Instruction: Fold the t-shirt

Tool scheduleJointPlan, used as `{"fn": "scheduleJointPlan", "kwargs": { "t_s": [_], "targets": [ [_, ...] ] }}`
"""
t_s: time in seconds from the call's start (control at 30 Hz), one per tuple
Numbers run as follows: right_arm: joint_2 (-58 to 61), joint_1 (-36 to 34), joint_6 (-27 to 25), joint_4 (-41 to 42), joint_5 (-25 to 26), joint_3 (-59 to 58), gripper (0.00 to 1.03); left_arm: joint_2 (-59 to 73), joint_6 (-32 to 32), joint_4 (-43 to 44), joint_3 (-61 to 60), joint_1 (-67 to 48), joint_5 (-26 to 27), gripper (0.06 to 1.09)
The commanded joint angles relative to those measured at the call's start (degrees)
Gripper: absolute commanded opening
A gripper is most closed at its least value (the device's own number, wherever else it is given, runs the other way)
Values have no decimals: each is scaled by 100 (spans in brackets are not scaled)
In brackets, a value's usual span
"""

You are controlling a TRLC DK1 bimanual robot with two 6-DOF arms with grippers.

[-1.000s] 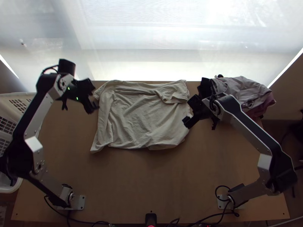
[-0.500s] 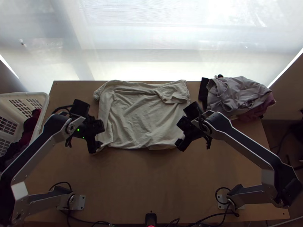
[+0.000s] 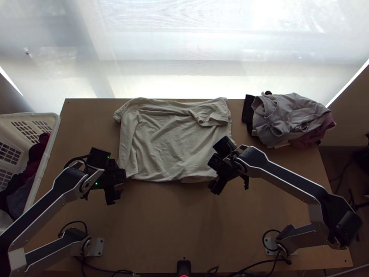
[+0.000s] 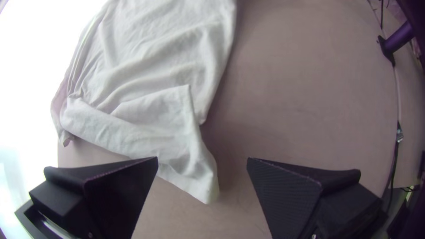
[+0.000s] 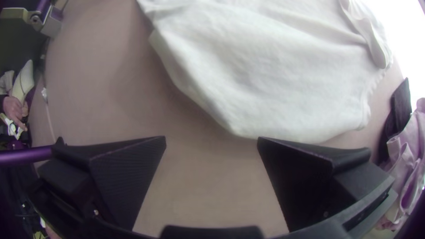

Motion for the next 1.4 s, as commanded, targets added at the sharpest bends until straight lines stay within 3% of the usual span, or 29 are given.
{"fn": "scheduleJointPlan", "kwargs": {
  "t_s": [0.0, 0.33, 0.73, 0.8, 0.9, 1.0, 1.07, 1.1, 1.13, 1.23, 1.37],
  "targets": [
    [260, 36, -79, 493, 271, -260, 96, -2, 102, 770, -507, 342, -53, 103],
    [269, -439, -484, 730, 772, -278, 94, 156, -30, 1121, -551, 413, -44, 103],
    [497, -448, -396, 1161, 772, -216, 89, 174, -311, 1394, -921, 123, -53, 101],
    [541, -413, -396, 1179, 772, -216, 82, 244, -311, 1534, -991, 149, -53, 89],
    [594, -316, -405, 1179, 772, -225, 69, 332, -311, 1613, -982, 246, -53, 57],
    [603, -281, -413, 1310, 772, -269, 44, 429, -302, 1657, -938, 386, -53, 25],
    [611, -272, -448, 1407, 763, -304, 20, 481, -320, 1719, -903, 518, -53, 13],
    [620, -254, -501, 1477, 763, -322, 6, 517, -320, 1736, -877, 589, -53, 9],
    [629, -237, -519, 1477, 772, -339, 3, 525, -320, 1736, -841, 685, -44, 9],
    [488, -219, -528, 1328, 763, -357, 3, 490, -311, 1605, -622, 1133, -35, 9],
    [-171, -237, -554, 933, 763, -480, 3, 183, -452, 638, 196, 1881, 343, 9]
  ]
}}
